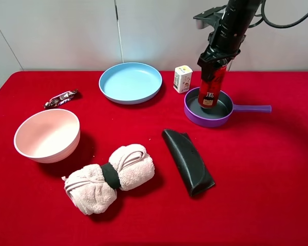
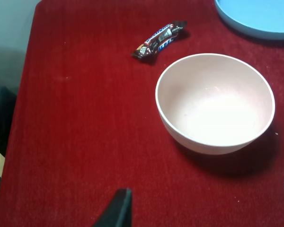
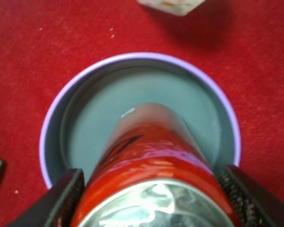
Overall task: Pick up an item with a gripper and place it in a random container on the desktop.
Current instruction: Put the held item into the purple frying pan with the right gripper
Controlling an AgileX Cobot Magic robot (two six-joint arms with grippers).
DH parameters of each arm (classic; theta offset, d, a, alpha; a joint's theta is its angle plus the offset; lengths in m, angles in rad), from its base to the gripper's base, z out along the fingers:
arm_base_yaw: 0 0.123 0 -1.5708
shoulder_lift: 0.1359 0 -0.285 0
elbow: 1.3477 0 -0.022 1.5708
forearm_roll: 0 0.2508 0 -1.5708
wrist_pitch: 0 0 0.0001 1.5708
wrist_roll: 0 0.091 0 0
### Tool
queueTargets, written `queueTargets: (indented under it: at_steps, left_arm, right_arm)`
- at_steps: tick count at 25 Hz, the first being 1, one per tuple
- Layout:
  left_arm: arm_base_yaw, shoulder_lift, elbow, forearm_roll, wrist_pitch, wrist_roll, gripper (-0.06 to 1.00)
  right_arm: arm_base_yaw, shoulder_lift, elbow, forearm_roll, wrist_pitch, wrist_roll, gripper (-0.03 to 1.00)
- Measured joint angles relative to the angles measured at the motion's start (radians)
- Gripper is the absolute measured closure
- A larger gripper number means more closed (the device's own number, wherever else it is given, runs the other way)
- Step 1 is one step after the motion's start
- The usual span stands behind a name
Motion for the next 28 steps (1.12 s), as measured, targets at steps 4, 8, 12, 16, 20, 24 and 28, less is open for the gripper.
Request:
queueTargets:
  at_steps: [4,8,12,16,20,24,28]
  left_arm:
    - [0.000,0.000,0.000,0.000,0.000,0.000,-0.05]
    - [0.000,0.000,0.000,0.000,0.000,0.000,-0.05]
    - [0.000,0.000,0.000,0.000,0.000,0.000,-0.05]
    - [0.000,0.000,0.000,0.000,0.000,0.000,-0.05]
    - [0.000,0.000,0.000,0.000,0.000,0.000,-0.05]
    - [0.000,0.000,0.000,0.000,0.000,0.000,-0.05]
    - [0.000,0.000,0.000,0.000,0.000,0.000,-0.05]
  right_arm:
    - [-0.011,0.013,0.000,0.003,-0.001,-0.002,0.53]
    - [-0.014,0.020,0.000,0.003,-0.005,-0.002,0.54]
    - [-0.017,0.020,0.000,0.004,-0.014,-0.002,0.54]
    - [-0.017,0.020,0.000,0.004,-0.022,-0.002,0.54]
    - [-0.017,0.020,0.000,0.004,-0.026,-0.002,0.54]
    - [-0.017,0.020,0.000,0.004,-0.026,-0.002,0.54]
    - [-0.017,0.020,0.000,0.004,-0.026,0.006,0.54]
